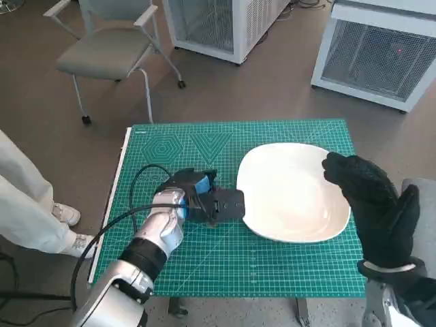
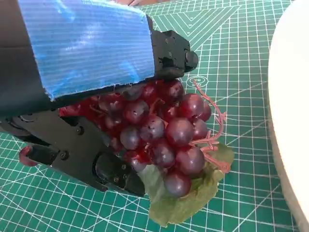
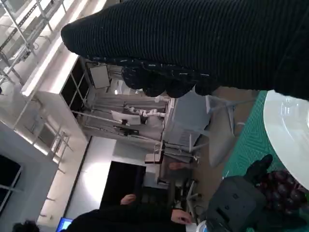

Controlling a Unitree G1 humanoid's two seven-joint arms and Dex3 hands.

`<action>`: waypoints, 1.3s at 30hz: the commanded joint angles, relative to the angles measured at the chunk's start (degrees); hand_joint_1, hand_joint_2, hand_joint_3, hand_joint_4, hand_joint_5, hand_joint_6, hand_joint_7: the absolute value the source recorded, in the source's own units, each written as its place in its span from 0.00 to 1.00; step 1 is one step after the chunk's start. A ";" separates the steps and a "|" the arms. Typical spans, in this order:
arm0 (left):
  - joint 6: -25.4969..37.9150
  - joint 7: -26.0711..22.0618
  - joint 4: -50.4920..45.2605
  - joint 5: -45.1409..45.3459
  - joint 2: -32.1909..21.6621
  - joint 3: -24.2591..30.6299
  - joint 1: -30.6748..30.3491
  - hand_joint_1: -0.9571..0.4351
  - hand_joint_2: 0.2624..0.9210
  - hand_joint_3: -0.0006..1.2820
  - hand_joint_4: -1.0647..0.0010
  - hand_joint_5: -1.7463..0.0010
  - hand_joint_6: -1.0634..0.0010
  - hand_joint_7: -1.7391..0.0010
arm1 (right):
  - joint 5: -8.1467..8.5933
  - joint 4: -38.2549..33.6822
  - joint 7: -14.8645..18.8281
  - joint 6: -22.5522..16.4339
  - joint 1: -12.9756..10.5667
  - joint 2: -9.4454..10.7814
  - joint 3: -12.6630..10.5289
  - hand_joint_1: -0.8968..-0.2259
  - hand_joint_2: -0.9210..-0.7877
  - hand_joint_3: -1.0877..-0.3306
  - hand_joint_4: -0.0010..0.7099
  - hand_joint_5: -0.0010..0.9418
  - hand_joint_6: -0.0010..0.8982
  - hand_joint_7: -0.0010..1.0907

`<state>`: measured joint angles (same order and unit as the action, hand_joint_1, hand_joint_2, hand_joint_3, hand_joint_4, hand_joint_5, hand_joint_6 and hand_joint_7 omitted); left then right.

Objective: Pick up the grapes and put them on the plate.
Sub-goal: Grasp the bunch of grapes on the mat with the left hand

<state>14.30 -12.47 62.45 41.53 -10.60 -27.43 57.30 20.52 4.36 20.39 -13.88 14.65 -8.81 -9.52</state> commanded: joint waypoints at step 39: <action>-4.50 3.72 -0.70 -1.79 -2.17 -2.28 -0.57 0.81 0.87 0.14 0.51 0.00 0.62 0.99 | -0.09 -1.21 0.01 0.10 -0.39 0.08 0.04 0.66 0.00 0.58 0.55 0.73 0.16 0.91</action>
<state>9.78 -7.89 62.49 40.21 -11.88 -29.87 56.66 20.47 4.10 20.39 -14.06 14.68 -8.74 -9.47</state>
